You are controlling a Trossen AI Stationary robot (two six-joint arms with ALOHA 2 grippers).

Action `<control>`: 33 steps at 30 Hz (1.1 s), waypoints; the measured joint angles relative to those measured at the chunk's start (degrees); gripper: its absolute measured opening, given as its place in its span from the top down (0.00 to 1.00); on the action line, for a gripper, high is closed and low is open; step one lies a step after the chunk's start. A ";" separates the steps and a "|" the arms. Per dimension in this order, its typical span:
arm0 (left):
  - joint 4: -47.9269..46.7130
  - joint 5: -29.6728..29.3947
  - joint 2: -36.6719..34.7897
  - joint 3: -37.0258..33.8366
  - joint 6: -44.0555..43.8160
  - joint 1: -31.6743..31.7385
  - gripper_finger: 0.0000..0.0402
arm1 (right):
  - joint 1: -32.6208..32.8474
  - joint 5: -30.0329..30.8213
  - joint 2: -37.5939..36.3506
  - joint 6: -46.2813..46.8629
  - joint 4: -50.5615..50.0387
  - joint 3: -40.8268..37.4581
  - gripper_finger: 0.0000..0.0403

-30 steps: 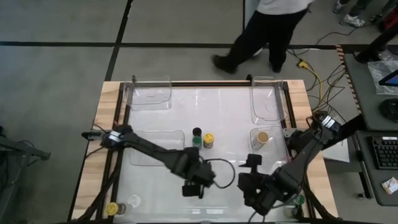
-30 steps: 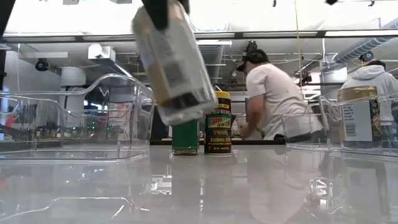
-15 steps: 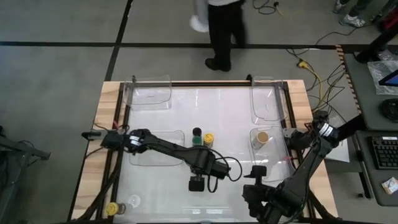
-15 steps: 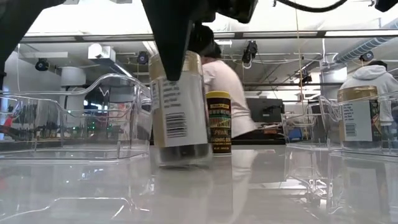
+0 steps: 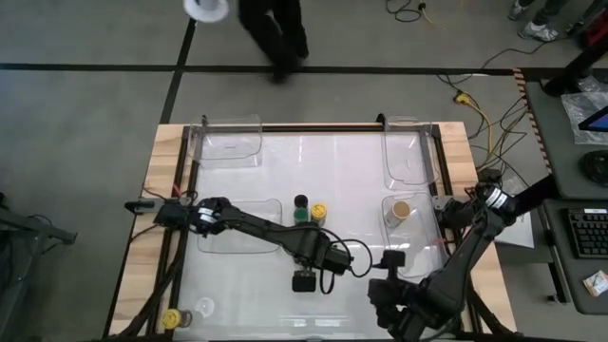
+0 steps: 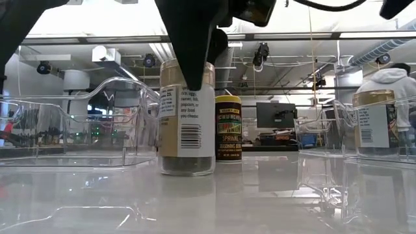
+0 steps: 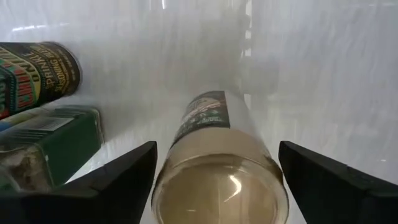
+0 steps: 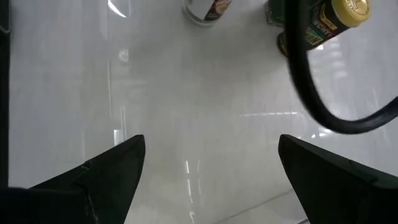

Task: Sort spices by type
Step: Put the gold spice bottle into the bottom right transparent bin

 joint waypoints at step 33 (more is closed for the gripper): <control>4.43 -53.42 -32.83 -35.19 -51.85 -26.66 0.20 | -18.31 -0.33 0.53 -33.54 49.21 -8.50 0.11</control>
